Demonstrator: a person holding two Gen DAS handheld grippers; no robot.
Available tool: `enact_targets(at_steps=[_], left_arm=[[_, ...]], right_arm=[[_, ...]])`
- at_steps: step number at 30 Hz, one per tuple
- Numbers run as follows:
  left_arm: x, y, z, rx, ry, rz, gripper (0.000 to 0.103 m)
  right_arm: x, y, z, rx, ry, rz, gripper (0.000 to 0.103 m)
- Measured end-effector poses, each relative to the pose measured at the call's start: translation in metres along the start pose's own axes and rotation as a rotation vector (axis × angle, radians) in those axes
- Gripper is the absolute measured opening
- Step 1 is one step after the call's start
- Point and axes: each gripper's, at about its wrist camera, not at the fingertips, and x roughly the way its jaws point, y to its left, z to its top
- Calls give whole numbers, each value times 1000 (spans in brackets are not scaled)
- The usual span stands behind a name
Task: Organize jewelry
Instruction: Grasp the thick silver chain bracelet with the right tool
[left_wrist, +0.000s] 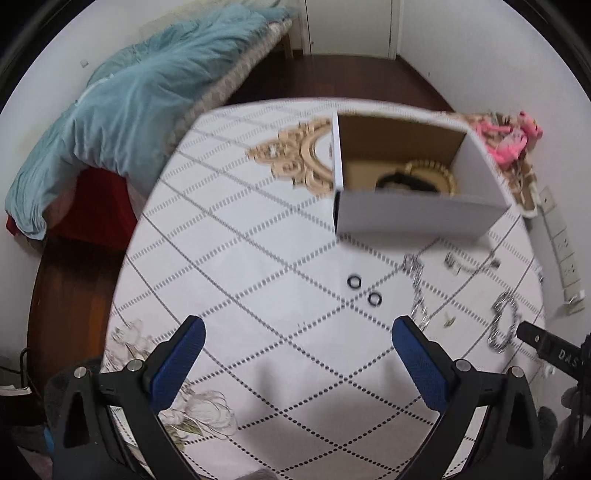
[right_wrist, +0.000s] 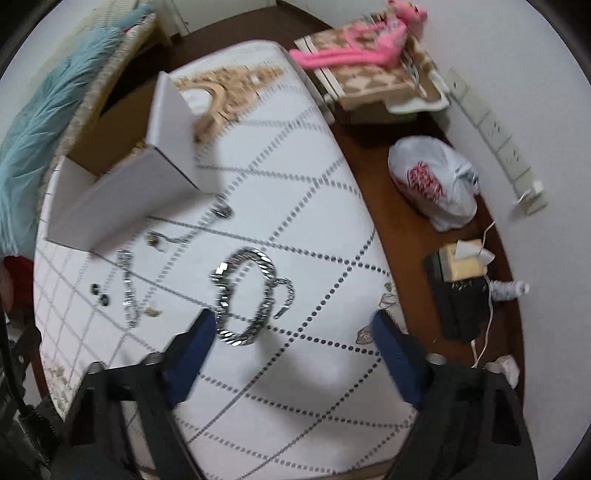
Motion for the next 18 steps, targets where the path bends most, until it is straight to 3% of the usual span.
enact_targets(at_steps=[2, 7, 9, 11, 13, 18], left_arm=[[6, -3, -6, 2, 15, 3, 103], [16, -14, -15, 39, 31, 13, 103], [20, -20, -18, 50, 40, 7, 103], [26, -26, -22, 55, 55, 4, 103], [32, -28, -25, 61, 76, -3, 103], [34, -45, -26, 95, 72, -40, 103]], right_arm=[[10, 3, -3, -7, 3, 15, 74], [13, 18, -6, -70, -58, -48, 70], [12, 23, -7, -97, -89, -93, 56], [8, 26, -10, -120, -127, -97, 24], [7, 27, -11, -136, -134, -86, 9], [5, 11, -12, -99, -124, -22, 8]])
